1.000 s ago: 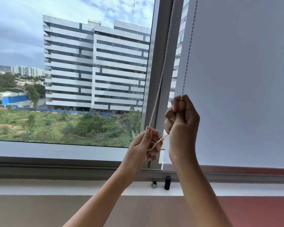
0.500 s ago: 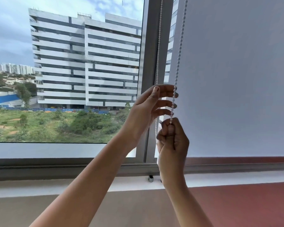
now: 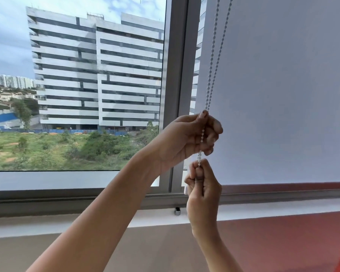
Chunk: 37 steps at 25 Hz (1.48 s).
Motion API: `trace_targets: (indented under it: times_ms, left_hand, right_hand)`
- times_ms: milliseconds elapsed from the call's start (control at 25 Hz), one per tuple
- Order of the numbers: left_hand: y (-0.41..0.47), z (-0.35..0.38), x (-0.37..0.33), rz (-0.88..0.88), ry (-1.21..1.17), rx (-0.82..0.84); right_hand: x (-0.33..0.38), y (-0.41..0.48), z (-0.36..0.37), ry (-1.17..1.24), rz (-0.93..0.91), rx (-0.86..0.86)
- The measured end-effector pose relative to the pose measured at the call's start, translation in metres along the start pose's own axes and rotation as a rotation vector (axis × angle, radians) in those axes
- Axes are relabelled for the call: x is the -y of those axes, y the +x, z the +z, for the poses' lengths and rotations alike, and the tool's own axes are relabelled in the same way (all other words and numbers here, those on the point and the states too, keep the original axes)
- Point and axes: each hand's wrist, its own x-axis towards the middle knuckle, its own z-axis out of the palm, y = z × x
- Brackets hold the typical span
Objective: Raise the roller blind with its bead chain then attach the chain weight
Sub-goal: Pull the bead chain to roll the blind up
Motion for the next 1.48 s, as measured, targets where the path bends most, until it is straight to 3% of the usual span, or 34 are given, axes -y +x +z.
trace_targets:
  times_ms: [200, 360, 440, 600, 800, 960, 1360, 1480]
  left_hand:
    - [-0.002, 0.013, 0.016, 0.11, 0.002, -0.277]
    - [-0.007, 0.018, 0.02, 0.271, -0.012, -0.389]
    - [-0.005, 0.017, 0.022, 0.344, 0.022, -0.445]
    - [-0.005, 0.005, 0.025, 0.42, 0.063, -0.518]
    - [-0.012, -0.002, 0.024, 0.549, 0.095, -0.503]
    - [-0.024, 0.004, 0.043, 0.514, 0.138, -0.553]
    - [-0.057, 0.001, 0.091, 0.367, 0.224, -0.608]
    - [-0.057, 0.004, 0.094, 0.357, 0.238, -0.602]
  right_hand:
    - [-0.002, 0.002, 0.002, -0.066, -0.023, 0.039]
    - [0.0, 0.001, 0.006, -0.032, -0.06, 0.067]
    - [0.003, 0.003, 0.01, 0.031, 0.006, 0.129]
    - [0.012, 0.018, 0.011, 0.098, 0.104, 0.23]
    - [0.027, 0.055, 0.002, 0.098, 0.145, 0.195]
    - [0.048, 0.08, 0.003, 0.17, 0.13, 0.21]
    - [0.088, 0.096, 0.015, 0.545, 0.206, 0.452]
    - [0.091, 0.093, 0.016, 0.547, 0.182, 0.4]
